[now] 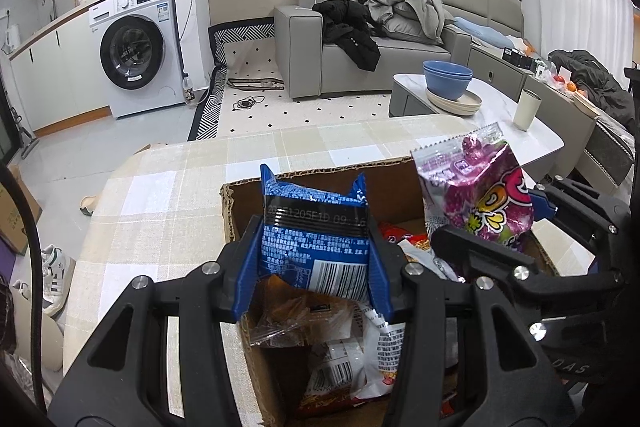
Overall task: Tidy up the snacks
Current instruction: 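Open both tools over the box, dropping the candy bag and blue pack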
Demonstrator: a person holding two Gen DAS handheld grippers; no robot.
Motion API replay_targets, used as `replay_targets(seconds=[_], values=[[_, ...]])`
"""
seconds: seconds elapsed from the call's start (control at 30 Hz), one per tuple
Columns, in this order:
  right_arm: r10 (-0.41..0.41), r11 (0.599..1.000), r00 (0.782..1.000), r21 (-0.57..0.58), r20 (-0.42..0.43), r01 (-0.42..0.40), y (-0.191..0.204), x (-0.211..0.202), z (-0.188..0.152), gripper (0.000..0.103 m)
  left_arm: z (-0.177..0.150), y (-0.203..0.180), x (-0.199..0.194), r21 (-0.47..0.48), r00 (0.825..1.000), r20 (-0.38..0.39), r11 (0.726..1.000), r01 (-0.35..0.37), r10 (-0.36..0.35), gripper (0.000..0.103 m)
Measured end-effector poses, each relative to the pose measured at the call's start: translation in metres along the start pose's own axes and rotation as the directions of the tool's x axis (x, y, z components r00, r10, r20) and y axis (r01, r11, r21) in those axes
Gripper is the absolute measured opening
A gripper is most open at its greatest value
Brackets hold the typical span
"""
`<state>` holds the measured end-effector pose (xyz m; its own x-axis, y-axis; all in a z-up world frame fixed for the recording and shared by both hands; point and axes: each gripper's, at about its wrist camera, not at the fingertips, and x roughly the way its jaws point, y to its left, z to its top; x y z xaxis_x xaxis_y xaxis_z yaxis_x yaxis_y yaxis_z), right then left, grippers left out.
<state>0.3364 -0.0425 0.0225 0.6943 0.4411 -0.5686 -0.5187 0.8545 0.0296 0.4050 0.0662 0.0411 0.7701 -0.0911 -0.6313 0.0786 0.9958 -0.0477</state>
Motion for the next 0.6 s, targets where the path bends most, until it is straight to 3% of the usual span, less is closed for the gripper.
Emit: replay_targets(seconds=[0.27, 0.6], values=[[0.012, 1.0, 1.0, -0.025, -0.027, -0.013, -0.002, 0.003, -0.001, 0.053, 0.0, -0.008, 0.009, 0.037, 1.0, -0.013, 0.999, -0.014, 0.014, 0.044], [0.028, 0.999, 1.0, -0.042, 0.003, -0.028, -0.007, -0.015, -0.009, 0.058, -0.001, 0.002, 0.004, -0.031, 0.999, -0.023, 0.999, 0.031, -0.032, 0.047]])
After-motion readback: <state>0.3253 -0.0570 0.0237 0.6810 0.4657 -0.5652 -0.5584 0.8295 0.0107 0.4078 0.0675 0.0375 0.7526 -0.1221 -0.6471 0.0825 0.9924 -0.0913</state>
